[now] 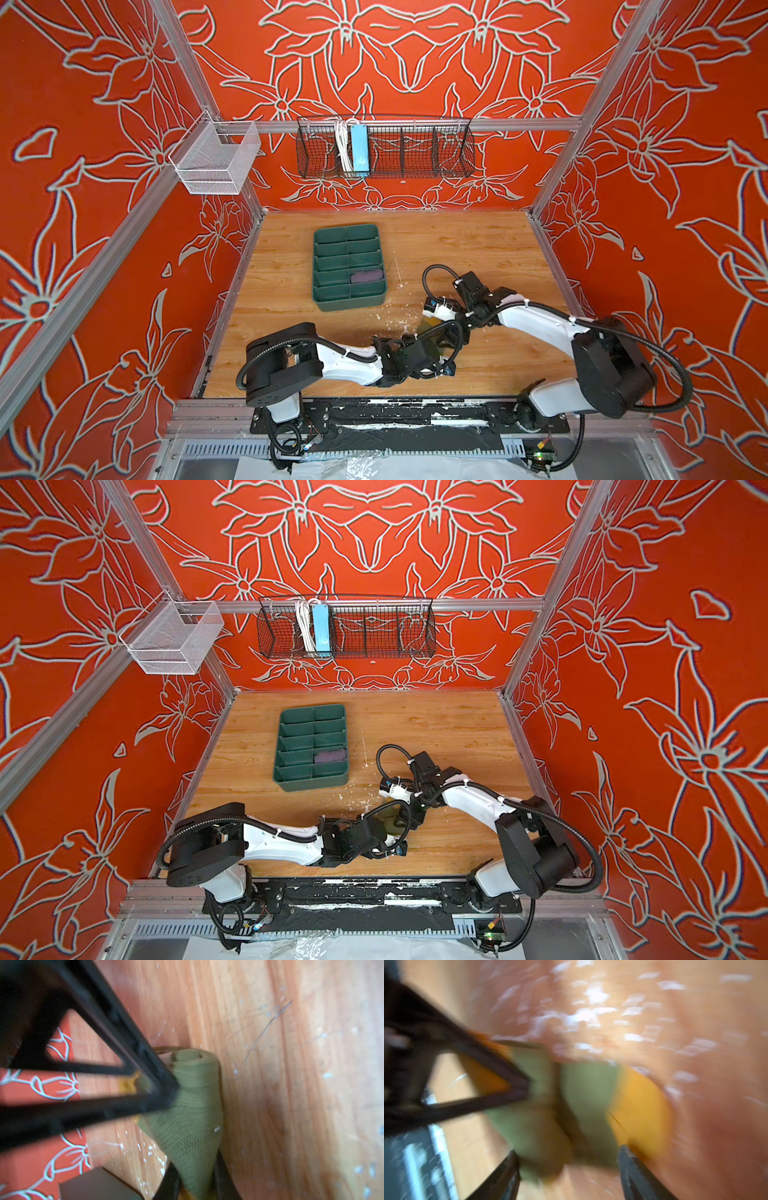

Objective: Roll the socks
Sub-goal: 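Pinch the roll with left gripper while right gripper lifts away and returns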

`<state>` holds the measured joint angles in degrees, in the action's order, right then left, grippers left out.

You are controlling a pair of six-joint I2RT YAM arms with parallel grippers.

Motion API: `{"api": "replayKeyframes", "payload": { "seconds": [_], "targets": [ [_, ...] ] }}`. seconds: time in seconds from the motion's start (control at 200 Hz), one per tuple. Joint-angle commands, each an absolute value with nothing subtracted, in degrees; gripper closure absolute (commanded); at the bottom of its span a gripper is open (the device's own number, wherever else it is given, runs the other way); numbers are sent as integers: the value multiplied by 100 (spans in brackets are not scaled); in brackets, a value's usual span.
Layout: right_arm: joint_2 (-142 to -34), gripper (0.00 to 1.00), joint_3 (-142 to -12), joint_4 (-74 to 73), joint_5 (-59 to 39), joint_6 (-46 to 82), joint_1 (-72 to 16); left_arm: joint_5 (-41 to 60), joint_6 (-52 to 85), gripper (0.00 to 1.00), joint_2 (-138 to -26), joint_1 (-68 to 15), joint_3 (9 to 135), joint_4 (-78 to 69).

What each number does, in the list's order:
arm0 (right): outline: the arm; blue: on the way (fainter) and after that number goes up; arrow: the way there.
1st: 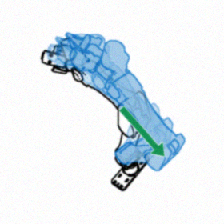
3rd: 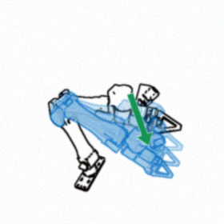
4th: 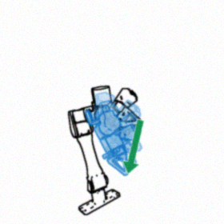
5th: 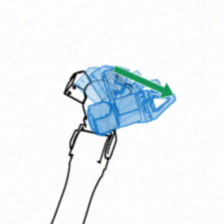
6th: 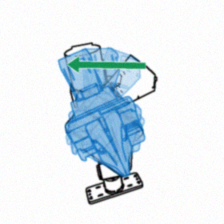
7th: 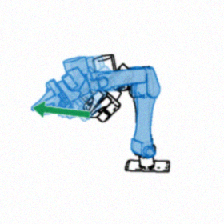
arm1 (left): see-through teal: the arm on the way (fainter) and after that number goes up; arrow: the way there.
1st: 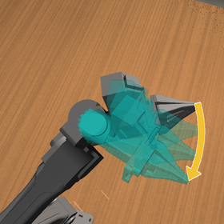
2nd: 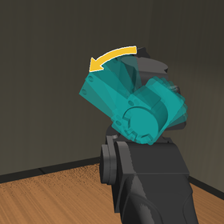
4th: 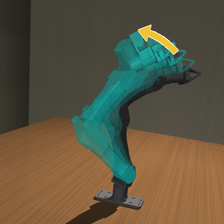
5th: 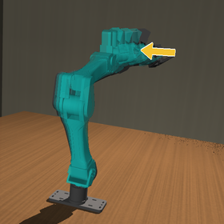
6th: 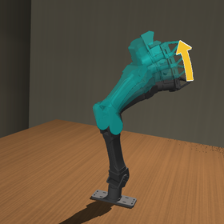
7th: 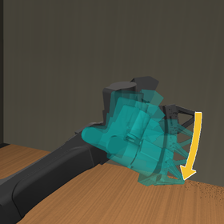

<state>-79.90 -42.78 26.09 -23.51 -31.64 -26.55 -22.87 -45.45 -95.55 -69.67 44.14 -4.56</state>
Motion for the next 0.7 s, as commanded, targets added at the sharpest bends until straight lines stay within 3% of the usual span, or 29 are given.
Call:
{"api": "replayKeyframes", "payload": {
  "seconds": [0.0, 0.18, 0.365, 0.575, 0.691],
  "targets": [
    [-7487, 24, -4194, 1179, -830, -2200, -2141, -1932, -4056, 100, -9461, -7007, 4760, 1303],
    [-6517, 23, -4237, 801, 986, -772, -1488, -962, -3468, 100, -10211, -6940, 6082, 3216],
    [-4911, 30, -3849, 904, 2158, -302, -1468, -107, -2916, 100, -11122, -6548, 6887, 3759],
    [-3399, 36, -3639, 1601, 1406, -1108, -1489, 960, -2473, 100, -11963, -6142, 7909, 4647],
    [-3001, 38, -3778, 2299, 185, -1875, -1502, 1803, -2328, 100, -12304, -5839, 8393, 5120]
  ]
}}
